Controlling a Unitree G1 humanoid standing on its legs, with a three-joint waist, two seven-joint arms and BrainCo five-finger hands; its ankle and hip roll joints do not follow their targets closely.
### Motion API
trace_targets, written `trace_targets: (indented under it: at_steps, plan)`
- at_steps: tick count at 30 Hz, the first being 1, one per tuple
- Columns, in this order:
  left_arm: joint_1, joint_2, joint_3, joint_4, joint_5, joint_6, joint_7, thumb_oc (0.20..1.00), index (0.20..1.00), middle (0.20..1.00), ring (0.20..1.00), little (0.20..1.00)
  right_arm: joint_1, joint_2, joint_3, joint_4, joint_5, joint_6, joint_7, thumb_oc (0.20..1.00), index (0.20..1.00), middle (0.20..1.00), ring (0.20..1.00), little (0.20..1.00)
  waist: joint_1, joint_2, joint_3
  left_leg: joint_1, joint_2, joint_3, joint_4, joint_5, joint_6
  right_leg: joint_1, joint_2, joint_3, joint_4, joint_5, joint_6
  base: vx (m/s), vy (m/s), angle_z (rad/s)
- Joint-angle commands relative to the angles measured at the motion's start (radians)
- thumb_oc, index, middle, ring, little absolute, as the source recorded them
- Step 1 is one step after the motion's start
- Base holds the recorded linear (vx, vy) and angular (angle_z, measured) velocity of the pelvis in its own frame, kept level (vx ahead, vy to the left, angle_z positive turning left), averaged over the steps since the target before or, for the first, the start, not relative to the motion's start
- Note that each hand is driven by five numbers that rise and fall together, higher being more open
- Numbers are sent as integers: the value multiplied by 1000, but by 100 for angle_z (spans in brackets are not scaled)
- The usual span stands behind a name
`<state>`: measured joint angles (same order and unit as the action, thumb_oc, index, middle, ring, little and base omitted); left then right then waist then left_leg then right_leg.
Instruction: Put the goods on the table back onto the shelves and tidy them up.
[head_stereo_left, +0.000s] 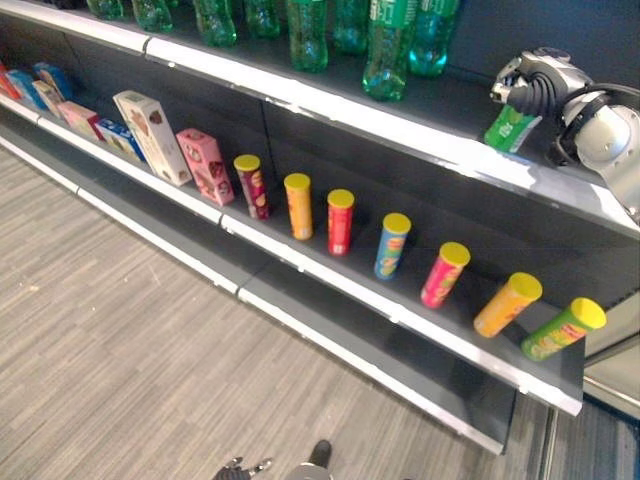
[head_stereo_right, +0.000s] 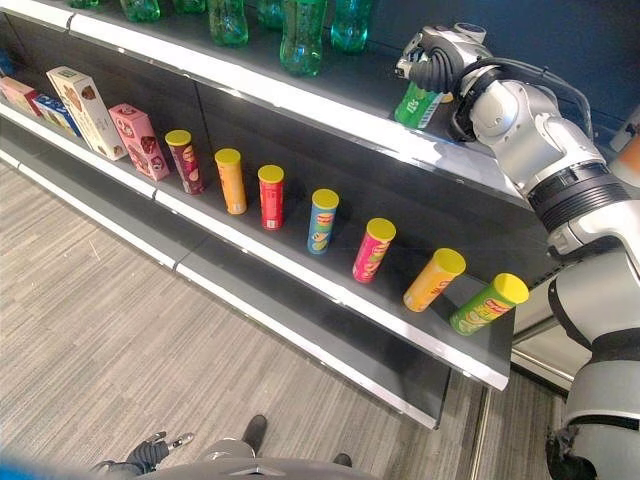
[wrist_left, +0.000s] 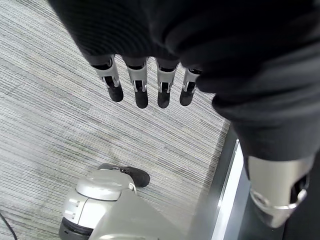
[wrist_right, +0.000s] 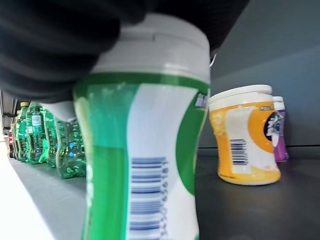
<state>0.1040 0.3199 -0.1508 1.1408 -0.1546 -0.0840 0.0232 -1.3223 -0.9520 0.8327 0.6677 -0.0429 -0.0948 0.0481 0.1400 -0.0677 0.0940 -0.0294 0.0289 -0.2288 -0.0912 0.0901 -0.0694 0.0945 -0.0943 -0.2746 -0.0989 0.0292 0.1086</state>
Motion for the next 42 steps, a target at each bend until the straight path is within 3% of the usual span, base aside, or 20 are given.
trace_targets:
  at_steps: [1, 20, 21, 22, 23, 31, 42]
  plan:
    - [-43, 77, -12, 13, -24, -13, -4, 1000, 1000, 1000, 1000, 1000, -98, -28, 65, 36, -38, 4, -9, 200, 200, 200, 200, 200, 4, -53, 1, 60, 44, 86, 4, -95, -49, -4, -40, 48, 56, -65, 19, 0, 0, 0]
    - [-44, 77, -7, 10, -28, -12, -3, 1000, 1000, 1000, 1000, 1000, -90, -19, 63, 27, -38, 4, 1, 200, 200, 200, 200, 200, -9, -51, -1, 69, 49, 103, 4, -101, -48, -4, -41, 63, 54, -65, 19, -1, 2, -1]
    - [-44, 78, -6, 10, -29, -12, -4, 1000, 1000, 1000, 1000, 1000, -91, -18, 63, 29, -39, 4, 1, 517, 517, 517, 517, 517, -10, -52, -1, 69, 49, 103, 4, -102, -47, -4, -41, 63, 54, -64, 19, 0, 0, 0]
    - [-43, 78, -5, 8, -32, -13, -5, 1000, 1000, 1000, 1000, 1000, -92, -18, 63, 31, -39, 3, 1, 953, 953, 953, 953, 953, -10, -51, -2, 70, 49, 104, 4, -103, -47, -4, -42, 64, 54, -64, 19, 0, 0, 0]
    - [-43, 78, -5, 8, -32, -13, -5, 1000, 1000, 1000, 1000, 1000, -92, -18, 63, 31, -39, 3, 1, 1000, 1000, 1000, 1000, 1000, -9, -51, -2, 70, 49, 105, 4, -103, -47, -4, -42, 65, 54, -64, 19, 0, 0, 0]
    - [-44, 81, -1, 10, -28, -12, -5, 1000, 1000, 1000, 1000, 1000, -104, -29, 62, -11, -38, -1, -8, 1000, 1000, 1000, 1000, 1000, -15, -54, -4, 76, 50, 113, 4, -105, -47, -2, -42, 71, 53, -62, 21, 0, 0, 0]
    - [-44, 87, 40, 27, -34, -3, 5, 1000, 1000, 1000, 1000, 1000, -123, -104, -21, -217, 6, -12, -76, 1000, 1000, 1000, 1000, 1000, -32, -59, -18, 91, 53, 130, 4, -116, -44, 4, -43, 83, 49, -61, 24, 0, 3, -2]
